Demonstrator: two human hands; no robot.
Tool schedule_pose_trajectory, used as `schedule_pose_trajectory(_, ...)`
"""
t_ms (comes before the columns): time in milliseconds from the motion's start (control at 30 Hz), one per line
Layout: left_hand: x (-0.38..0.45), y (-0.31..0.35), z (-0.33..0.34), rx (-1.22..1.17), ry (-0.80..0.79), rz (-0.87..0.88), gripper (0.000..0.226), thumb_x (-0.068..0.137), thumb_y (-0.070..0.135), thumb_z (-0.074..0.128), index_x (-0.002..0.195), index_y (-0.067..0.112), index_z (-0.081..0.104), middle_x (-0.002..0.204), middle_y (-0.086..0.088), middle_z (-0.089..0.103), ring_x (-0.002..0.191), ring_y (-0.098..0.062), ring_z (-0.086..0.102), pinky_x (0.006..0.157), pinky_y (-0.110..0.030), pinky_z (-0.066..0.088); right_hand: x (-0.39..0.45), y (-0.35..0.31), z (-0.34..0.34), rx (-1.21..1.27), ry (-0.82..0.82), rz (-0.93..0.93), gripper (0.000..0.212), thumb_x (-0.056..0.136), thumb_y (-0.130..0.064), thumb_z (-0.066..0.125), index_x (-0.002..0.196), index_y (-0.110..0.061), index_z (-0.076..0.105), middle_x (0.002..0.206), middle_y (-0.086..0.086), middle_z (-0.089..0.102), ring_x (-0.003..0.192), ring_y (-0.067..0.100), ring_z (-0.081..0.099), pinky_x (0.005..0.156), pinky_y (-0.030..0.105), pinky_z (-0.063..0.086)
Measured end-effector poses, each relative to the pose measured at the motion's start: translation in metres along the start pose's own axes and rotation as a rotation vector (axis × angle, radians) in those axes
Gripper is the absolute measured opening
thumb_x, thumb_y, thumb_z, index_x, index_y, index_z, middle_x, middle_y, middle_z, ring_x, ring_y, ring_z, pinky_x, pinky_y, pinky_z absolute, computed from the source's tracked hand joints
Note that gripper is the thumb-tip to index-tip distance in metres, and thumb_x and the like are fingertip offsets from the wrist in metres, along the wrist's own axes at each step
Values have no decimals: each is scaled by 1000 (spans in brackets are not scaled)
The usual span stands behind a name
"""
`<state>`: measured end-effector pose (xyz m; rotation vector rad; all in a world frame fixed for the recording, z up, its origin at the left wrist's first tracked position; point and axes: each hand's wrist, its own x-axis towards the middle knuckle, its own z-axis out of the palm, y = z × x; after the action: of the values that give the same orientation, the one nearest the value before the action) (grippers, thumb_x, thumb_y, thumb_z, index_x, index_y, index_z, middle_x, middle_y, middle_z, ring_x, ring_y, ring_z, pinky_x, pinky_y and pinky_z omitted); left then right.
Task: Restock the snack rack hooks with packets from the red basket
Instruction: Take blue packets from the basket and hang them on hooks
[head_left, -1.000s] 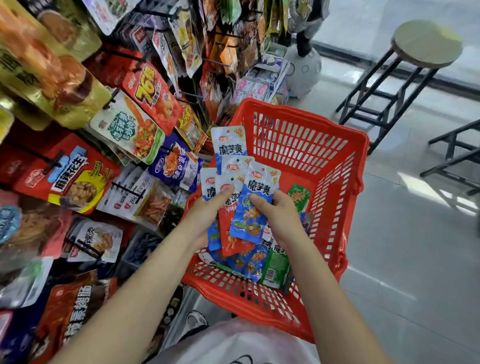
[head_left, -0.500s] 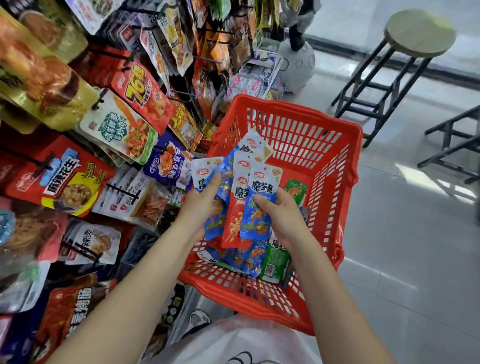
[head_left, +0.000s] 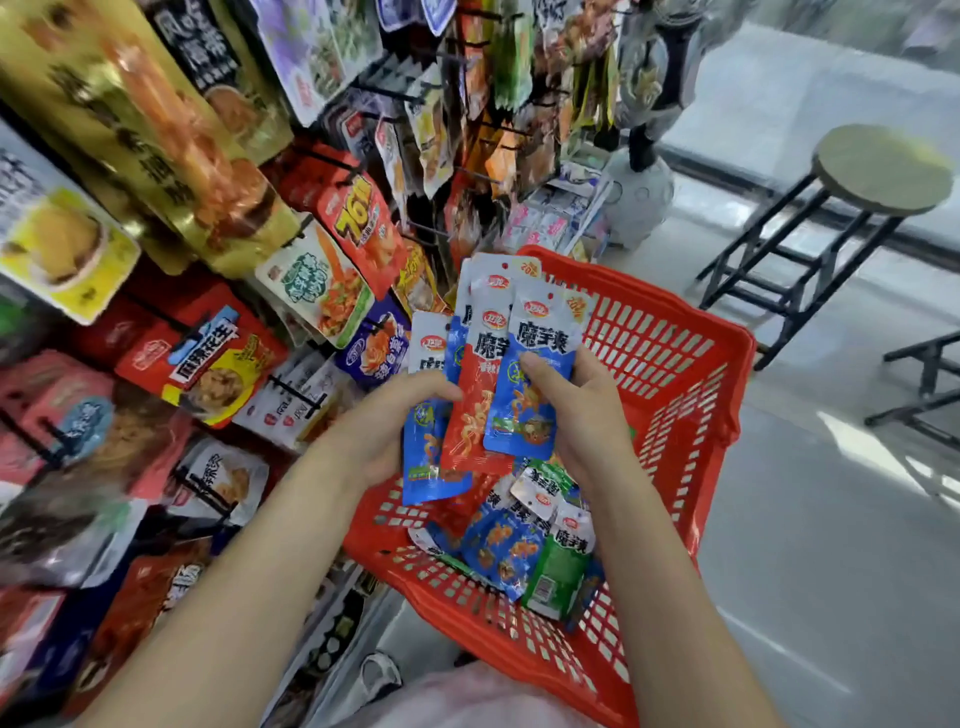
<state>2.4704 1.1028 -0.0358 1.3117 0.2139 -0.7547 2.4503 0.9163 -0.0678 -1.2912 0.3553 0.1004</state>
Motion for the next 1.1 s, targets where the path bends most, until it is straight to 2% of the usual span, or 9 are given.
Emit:
schedule_pose_trajectory(167, -37, 46, 10, -111, 238, 292, 13, 92, 9, 65, 101, 13, 74, 98, -12, 78, 85, -28, 76, 80, -44, 62, -9, -61, 65, -206, -155, -254, 11, 92, -29, 72, 89, -22, 64, 85, 4, 66, 74, 18, 67, 68, 39, 54)
schedule_pose_trajectory(300, -93, 75, -2, -159, 300, 467, 29, 76, 22, 80, 104, 13, 77, 110, -18, 75, 99, -37, 73, 92, -56, 56, -38, -104, 115, -217, -260, -397, 11, 97, -25, 65, 102, -35, 63, 89, -10, 74, 83, 15, 72, 76, 37, 59)
schedule_pose_trajectory(433, -168, 104, -12, -122, 349, 679, 26, 71, 24, 83, 95, 16, 80, 102, -13, 78, 88, -30, 76, 77, -42, 62, -80, -147, 159, -114, -376, -493, 27, 98, -13, 62, 102, -37, 49, 73, -39, 56, 76, -22, 59, 72, 8, 50)
schedule_pose_trajectory(567, -257, 132, -27, -58, 488, 907, 11, 79, 17, 73, 89, 18, 77, 88, -4, 79, 75, -19, 75, 69, -34, 62, -136, -188, 223, -84, -490, -583, 56, 92, -19, 72, 140, -12, 45, 113, -4, 60, 104, 22, 67, 96, 50, 53)
schedule_pose_trajectory(633, -302, 146, -36, -15, 577, 999, 3, 77, 22, 79, 80, 19, 79, 84, -4, 77, 71, -20, 74, 70, -41, 62, -165, -205, 259, -38, -489, -645, 25, 93, -23, 71, 110, -15, 55, 85, -8, 60, 80, 16, 62, 80, 45, 53)
schedule_pose_trajectory(733, -364, 162, -51, 8, 690, 1133, 6, 73, 28, 83, 78, 29, 82, 86, -7, 78, 75, -24, 75, 75, -48, 63, -214, -228, 308, -22, -493, -778, 34, 91, -44, 68, 77, -20, 49, 74, -7, 45, 73, 7, 49, 78, 34, 45)
schedule_pose_trajectory(867, -447, 170, -67, -1, 871, 1309, 39, 59, 42, 89, 93, 25, 80, 104, -14, 76, 99, -37, 71, 87, -67, 55, -268, -249, 360, 68, -668, -855, 6, 98, -22, 63, 92, -23, 62, 74, -14, 67, 69, 2, 62, 63, 20, 50)
schedule_pose_trajectory(1033, -548, 160, -89, -11, 1049, 1461, 22, 76, 19, 86, 96, 19, 75, 74, 1, 74, 57, -15, 68, 55, -31, 57, -315, -264, 413, 148, -898, -810, 36, 89, -32, 73, 123, -23, 63, 116, 5, 72, 100, 28, 70, 82, 47, 60)
schedule_pose_trajectory(1100, -582, 156, -99, -16, 1114, 1475, 17, 78, 23, 86, 92, 21, 76, 78, -2, 75, 65, -21, 70, 62, -39, 61, -334, -270, 433, 181, -943, -800, 21, 93, -32, 70, 110, -21, 68, 104, 7, 72, 91, 29, 69, 80, 50, 57)
